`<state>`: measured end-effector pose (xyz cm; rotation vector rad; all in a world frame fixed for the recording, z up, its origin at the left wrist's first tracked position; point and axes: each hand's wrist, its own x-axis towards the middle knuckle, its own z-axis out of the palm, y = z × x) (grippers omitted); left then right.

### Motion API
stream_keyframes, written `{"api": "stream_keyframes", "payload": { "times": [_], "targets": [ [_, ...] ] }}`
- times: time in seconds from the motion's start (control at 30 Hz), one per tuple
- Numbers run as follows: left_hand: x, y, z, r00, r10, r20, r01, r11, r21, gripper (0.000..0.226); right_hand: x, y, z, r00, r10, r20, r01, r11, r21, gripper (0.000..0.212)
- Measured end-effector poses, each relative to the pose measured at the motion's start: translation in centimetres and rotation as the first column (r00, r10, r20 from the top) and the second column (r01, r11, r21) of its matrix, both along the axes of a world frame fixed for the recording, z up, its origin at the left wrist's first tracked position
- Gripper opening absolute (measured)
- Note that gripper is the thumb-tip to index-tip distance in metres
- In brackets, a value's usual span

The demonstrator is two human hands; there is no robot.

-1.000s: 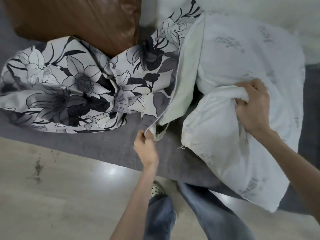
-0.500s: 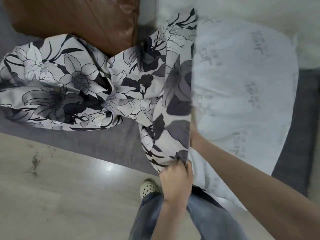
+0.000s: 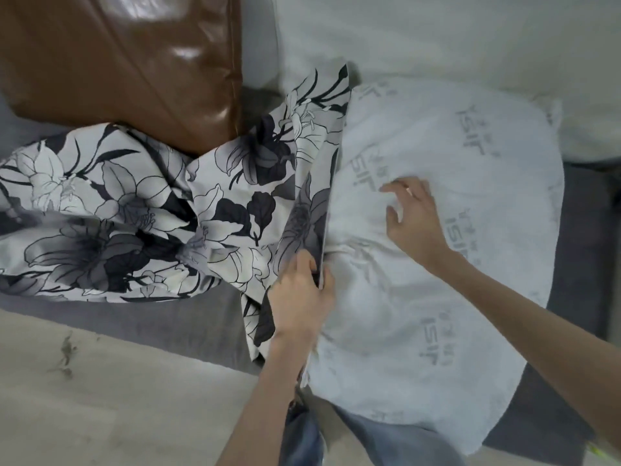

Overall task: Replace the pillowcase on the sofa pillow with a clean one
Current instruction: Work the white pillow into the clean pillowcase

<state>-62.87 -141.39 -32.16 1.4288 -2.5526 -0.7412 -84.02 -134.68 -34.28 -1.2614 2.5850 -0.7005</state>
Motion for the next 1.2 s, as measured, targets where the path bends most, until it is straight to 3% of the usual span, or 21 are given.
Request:
{"api": "stream_keyframes", "payload": {
  "times": [0.1, 0.2, 0.27, 0.33, 0.37, 0.43, 0.47, 0.5, 0.57, 0.63, 0.67, 0.7, 0.77, 0.83, 0.87, 0.93, 1.0, 1.07, 1.13, 1.2],
  "targets": [
    [-5.4, -3.3, -1.5, 0.990, 0.034, 0.136, -0.056, 0.985, 0.161, 0.045, -4.2, -2.7, -0.9, 0.937, -0.327, 0.122, 0.306, 0.938, 0.165, 0.054],
    [-8.2, -4.8, -3.3, 0.956, 0.076, 0.285, -0.171, 0.930, 0.326, 0.051, -5.6, -4.3, -3.7, 0.942, -0.298, 0.155, 0.206, 0.876, 0.435, 0.076],
    [-8.8, -5.6, -3.9, 0.928, 0.110, 0.356, -0.247, 0.897, 0.367, 0.042, -6.2, -5.3, -5.1, 0.939, -0.265, 0.219, 0.123, 0.854, 0.506, 0.054],
    [-9.6, -5.2, -4.0, 0.945, 0.083, 0.317, -0.197, 0.917, 0.347, 0.028, -7.0, -6.5, -5.6, 0.891, -0.282, 0.356, 0.109, 0.893, 0.436, 0.020],
    [-10.1, -4.4, -3.5, 0.976, 0.048, 0.213, -0.114, 0.945, 0.308, 0.022, -7.2, -6.9, -5.5, 0.859, -0.262, 0.440, 0.106, 0.932, 0.348, 0.013],
    [-11.3, -1.3, -2.3, 0.995, -0.074, -0.065, 0.086, 0.974, 0.210, 0.021, -6.4, -6.8, -4.9, 0.757, -0.135, 0.640, 0.070, 0.990, 0.126, 0.024],
    [-11.8, 0.5, -1.7, 0.983, -0.134, -0.123, 0.159, 0.963, 0.217, 0.025, -5.4, -6.3, -4.3, 0.679, -0.060, 0.731, 0.033, 0.998, 0.051, 0.029],
    [-12.3, 2.1, -1.3, 0.977, -0.177, -0.121, 0.204, 0.940, 0.274, 0.030, -4.9, -5.3, -4.3, 0.620, -0.014, 0.785, -0.011, 1.000, 0.027, 0.033],
    [-13.1, 3.2, -1.6, 0.970, -0.234, 0.067, 0.192, 0.904, 0.381, 0.030, -5.5, -3.3, -4.2, 0.534, -0.012, 0.846, -0.084, 0.994, 0.067, 0.031],
    [-13.8, 1.4, -2.5, 0.939, -0.256, 0.231, 0.153, 0.910, 0.386, 0.028, -8.8, -3.0, -3.9, 0.371, -0.119, 0.921, -0.058, 0.987, 0.150, 0.021],
    [-14.2, 0.0, -2.6, 0.939, -0.235, 0.250, 0.137, 0.925, 0.354, 0.028, -10.7, -3.5, -3.5, 0.333, -0.143, 0.932, -0.015, 0.988, 0.157, 0.021],
    [-14.8, -1.8, -2.4, 0.953, -0.192, 0.233, 0.117, 0.946, 0.301, 0.027, -12.7, -4.5, -3.1, 0.401, -0.149, 0.904, 0.049, 0.989, 0.141, 0.022],
    [-15.8, -5.2, -2.1, 0.987, -0.072, 0.141, 0.039, 0.973, 0.226, 0.021, -15.9, -7.0, -2.7, 0.699, -0.157, 0.697, 0.166, 0.985, 0.056, 0.021],
    [-17.7, -8.5, -2.0, 0.995, 0.017, 0.103, -0.036, 0.981, 0.192, 0.022, -18.7, -9.8, -2.4, 0.901, -0.104, 0.422, 0.116, 0.993, -0.003, 0.020],
    [-18.9, -10.2, -2.1, 0.995, 0.029, 0.095, -0.046, 0.983, 0.178, 0.026, -20.1, -11.2, -2.4, 0.947, -0.065, 0.315, 0.052, 0.997, 0.051, 0.031],
    [-21.4, -13.2, -2.7, 0.996, 0.030, 0.086, -0.043, 0.988, 0.148, 0.033, -22.1, -13.3, -3.1, 0.974, 0.025, 0.226, -0.089, 0.955, 0.282, 0.060],
    [-23.6, -15.6, -3.7, 0.991, -0.002, 0.133, -0.017, 0.990, 0.139, 0.037, -22.9, -14.4, -4.3, 0.964, 0.056, 0.261, -0.173, 0.875, 0.452, 0.078],
    [-25.4, -17.4, -4.7, 0.974, -0.020, 0.224, -0.019, 0.985, 0.173, 0.036, -22.3, -14.5, -5.5, 0.962, 0.069, 0.263, -0.193, 0.854, 0.484, 0.073],
    [-26.4, -18.3, -5.4, 0.955, -0.039, 0.295, -0.016, 0.983, 0.182, 0.030, -21.5, -14.5, -5.9, 0.969, 0.129, 0.210, -0.217, 0.853, 0.474, 0.053],
    [-26.6, -18.5, -5.5, 0.960, -0.026, 0.279, -0.033, 0.978, 0.205, 0.028, -20.6, -14.1, -5.6, 0.957, 0.172, 0.236, -0.262, 0.862, 0.434, 0.039]
  ]
}}
